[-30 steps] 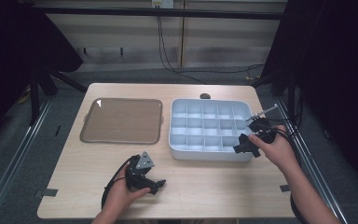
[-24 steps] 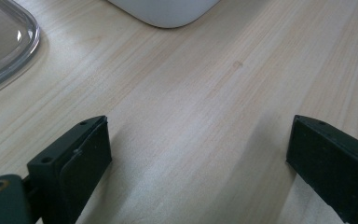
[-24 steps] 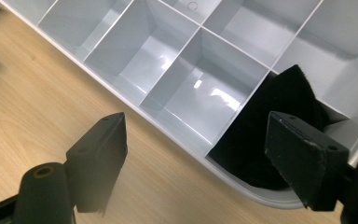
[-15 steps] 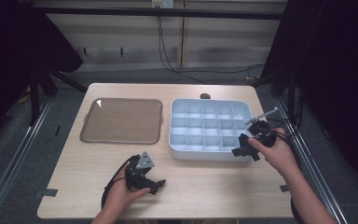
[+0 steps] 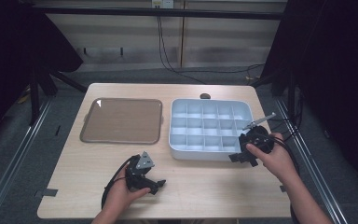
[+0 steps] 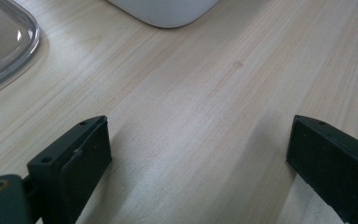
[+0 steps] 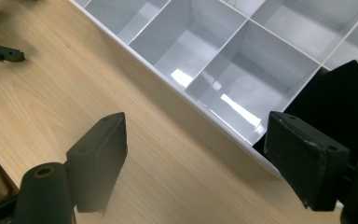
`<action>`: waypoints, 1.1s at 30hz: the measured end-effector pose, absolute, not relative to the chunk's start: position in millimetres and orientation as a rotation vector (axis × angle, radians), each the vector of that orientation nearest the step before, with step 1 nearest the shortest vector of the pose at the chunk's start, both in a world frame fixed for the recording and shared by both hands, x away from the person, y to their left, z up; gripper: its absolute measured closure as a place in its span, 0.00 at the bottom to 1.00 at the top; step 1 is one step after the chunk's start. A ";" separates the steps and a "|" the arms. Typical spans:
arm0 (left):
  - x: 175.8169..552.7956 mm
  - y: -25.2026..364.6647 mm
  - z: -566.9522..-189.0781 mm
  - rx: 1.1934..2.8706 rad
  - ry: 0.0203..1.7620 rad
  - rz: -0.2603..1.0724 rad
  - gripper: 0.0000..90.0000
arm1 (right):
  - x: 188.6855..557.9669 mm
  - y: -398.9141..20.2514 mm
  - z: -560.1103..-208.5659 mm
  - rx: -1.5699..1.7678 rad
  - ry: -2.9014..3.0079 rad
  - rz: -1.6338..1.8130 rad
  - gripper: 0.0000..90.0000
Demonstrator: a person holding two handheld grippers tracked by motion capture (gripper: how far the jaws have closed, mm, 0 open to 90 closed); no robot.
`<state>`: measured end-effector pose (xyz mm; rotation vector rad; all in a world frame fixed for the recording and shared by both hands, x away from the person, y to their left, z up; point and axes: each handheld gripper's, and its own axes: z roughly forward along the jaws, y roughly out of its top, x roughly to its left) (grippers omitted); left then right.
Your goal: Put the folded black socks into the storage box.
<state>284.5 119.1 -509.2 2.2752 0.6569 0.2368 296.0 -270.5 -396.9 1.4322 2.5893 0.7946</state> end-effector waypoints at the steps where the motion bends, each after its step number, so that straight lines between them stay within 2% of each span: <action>1: 284.5 119.1 -509.2 2.275 0.657 0.237 0.06 | 295.4 -270.1 -397.4 1.419 2.593 0.799 0.23; 33: 284.6 119.1 -509.2 2.275 0.657 0.236 0.06 | 275.9 -249.7 -417.4 1.367 2.642 0.876 0.23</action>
